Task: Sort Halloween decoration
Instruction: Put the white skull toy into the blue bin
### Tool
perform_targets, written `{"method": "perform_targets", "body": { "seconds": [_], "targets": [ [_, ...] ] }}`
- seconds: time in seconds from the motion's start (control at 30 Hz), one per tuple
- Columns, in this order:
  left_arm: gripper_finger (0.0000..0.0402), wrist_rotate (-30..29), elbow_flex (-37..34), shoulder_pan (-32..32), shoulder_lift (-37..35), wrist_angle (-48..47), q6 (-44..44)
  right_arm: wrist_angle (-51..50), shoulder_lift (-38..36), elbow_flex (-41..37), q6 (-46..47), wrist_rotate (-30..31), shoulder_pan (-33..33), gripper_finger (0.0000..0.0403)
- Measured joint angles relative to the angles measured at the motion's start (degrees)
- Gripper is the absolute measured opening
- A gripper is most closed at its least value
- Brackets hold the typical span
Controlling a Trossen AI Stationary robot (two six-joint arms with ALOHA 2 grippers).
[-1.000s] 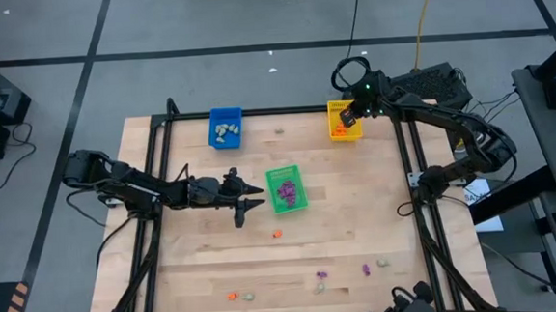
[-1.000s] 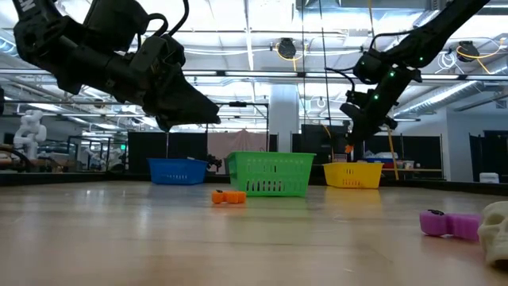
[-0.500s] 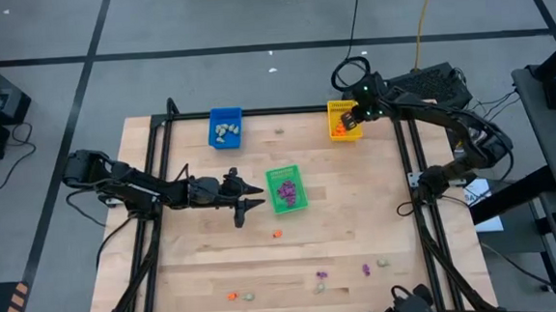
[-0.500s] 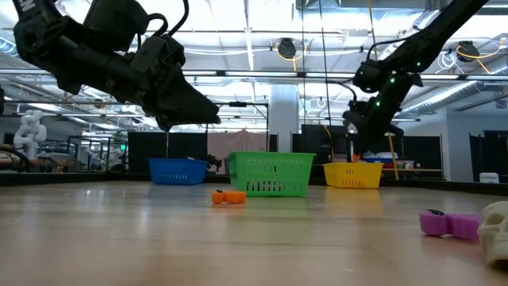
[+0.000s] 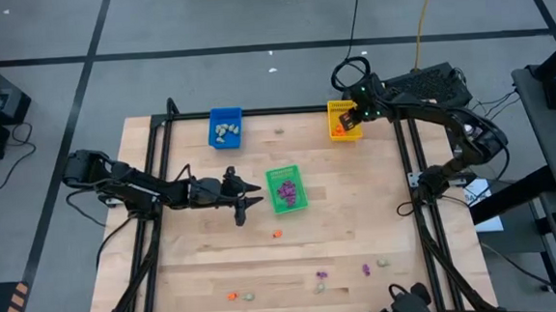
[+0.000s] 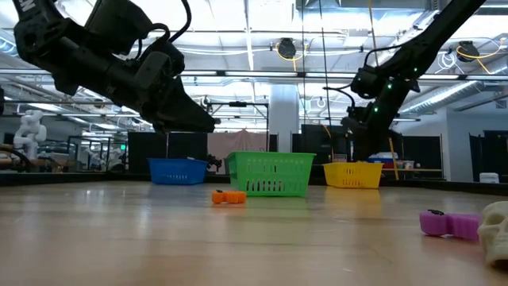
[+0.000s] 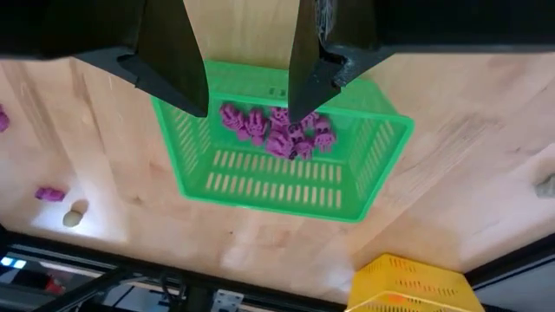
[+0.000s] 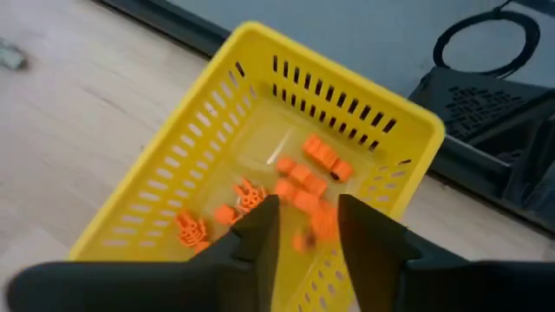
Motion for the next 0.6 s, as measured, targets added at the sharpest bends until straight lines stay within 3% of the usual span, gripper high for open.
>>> {"method": "perform_targets", "body": {
  "seconds": [0.13, 0.23, 0.37, 0.6],
  "targets": [
    [0.0160, -0.22, 0.00, 0.11, 0.00, 0.14, 0.19, -0.08, -2.77, 0.00, -0.81, 0.00, 0.09, 0.0142],
    [0.0160, -0.25, 0.20, 1.11, 0.00, 0.34, -0.80, -2.97, -6.08, 0.01, -1.35, 0.00, 0.09, 0.0143],
    [0.0160, 3.79, 0.86, 2.91, -0.86, -2.30, -3.35, -10.30, -11.97, 0.63, -3.60, 2.08, 0.11, 0.0114],
    [0.0159, 4.24, 0.94, 5.13, -1.42, -4.66, -4.48, -17.78, -21.89, 0.63, -4.76, 2.86, 4.57, 0.0028]
  ]
}}
